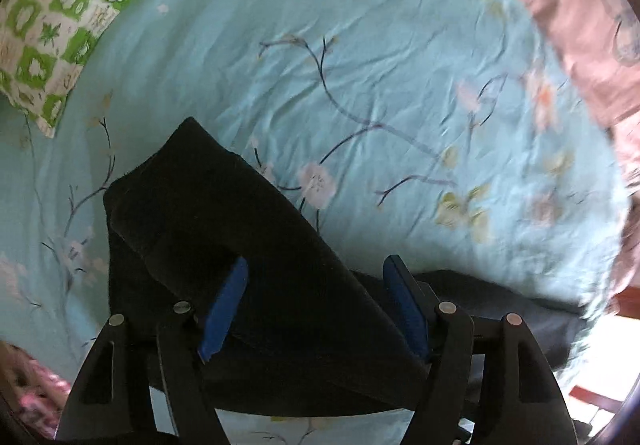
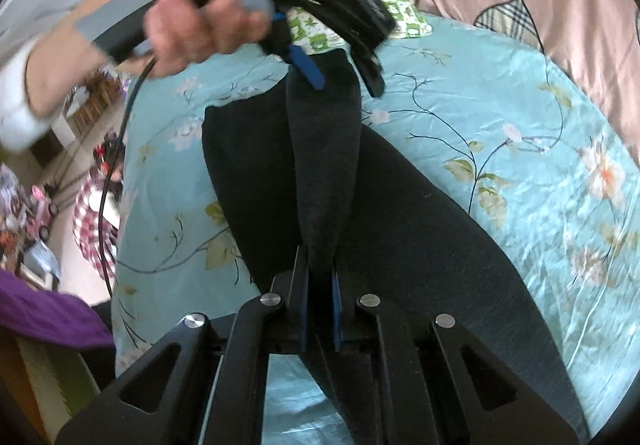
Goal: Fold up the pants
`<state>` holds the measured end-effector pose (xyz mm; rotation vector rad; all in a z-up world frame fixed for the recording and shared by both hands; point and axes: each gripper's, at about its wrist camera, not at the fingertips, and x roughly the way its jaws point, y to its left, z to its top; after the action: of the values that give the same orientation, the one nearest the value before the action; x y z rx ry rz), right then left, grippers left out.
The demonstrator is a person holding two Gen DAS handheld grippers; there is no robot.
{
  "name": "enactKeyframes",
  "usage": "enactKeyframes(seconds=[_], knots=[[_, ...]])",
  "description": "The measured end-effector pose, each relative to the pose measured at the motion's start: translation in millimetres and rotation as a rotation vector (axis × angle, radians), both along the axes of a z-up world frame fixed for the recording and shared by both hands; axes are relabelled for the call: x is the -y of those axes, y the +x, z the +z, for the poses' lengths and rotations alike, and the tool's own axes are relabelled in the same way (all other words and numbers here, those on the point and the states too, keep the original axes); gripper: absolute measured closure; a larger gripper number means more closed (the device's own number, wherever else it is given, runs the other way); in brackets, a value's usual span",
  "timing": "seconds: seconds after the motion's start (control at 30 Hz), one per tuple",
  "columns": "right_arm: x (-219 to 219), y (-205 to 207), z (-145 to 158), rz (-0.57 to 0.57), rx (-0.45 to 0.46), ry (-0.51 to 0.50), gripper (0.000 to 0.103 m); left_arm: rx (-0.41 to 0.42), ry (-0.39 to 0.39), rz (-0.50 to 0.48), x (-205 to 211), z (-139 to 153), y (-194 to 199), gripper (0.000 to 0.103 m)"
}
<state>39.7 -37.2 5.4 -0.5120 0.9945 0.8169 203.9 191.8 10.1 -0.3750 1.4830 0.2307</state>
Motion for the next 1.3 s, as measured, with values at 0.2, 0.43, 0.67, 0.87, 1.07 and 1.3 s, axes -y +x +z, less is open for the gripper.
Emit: enactKeyframes(seconds=[0.2, 0.43, 0.67, 0.87, 1.07, 1.3], knots=[[0.1, -0.5, 3.8, 0.021, 0.023, 0.019, 0.093, 0.020, 0.050, -0.042, 10.2, -1.0, -7.6, 0.095], [4.0, -15.4, 19.2, 0.053, 0.080, 0.087, 0.097, 0.241, -0.019, 0.036, -4.0, 31.3, -71.3, 0.100], [6.6, -12.2, 14.3, 0.008, 0.032, 0.090, 0.100, 0.407, -0.162, 0.237, -35.9, 26.8, -156.6, 0.101], [-5.1, -20.4, 1.0, -0.020, -0.013, 0.112, 0.099, 0.482, -0.262, 0.351, -56.4, -1.0, -201.3, 0.101], [-19.9, -23.4, -18.3, -0.056, -0.063, 0.100, 0.099, 0.484, -0.289, 0.381, -62.6, -28.7, -222.2, 0.101], [-12.6, -10.6, -15.4, -0.150, -0.089, 0.125, 0.099, 0.500, -0.317, 0.368, -64.5, -36.3, -241.0, 0.099]])
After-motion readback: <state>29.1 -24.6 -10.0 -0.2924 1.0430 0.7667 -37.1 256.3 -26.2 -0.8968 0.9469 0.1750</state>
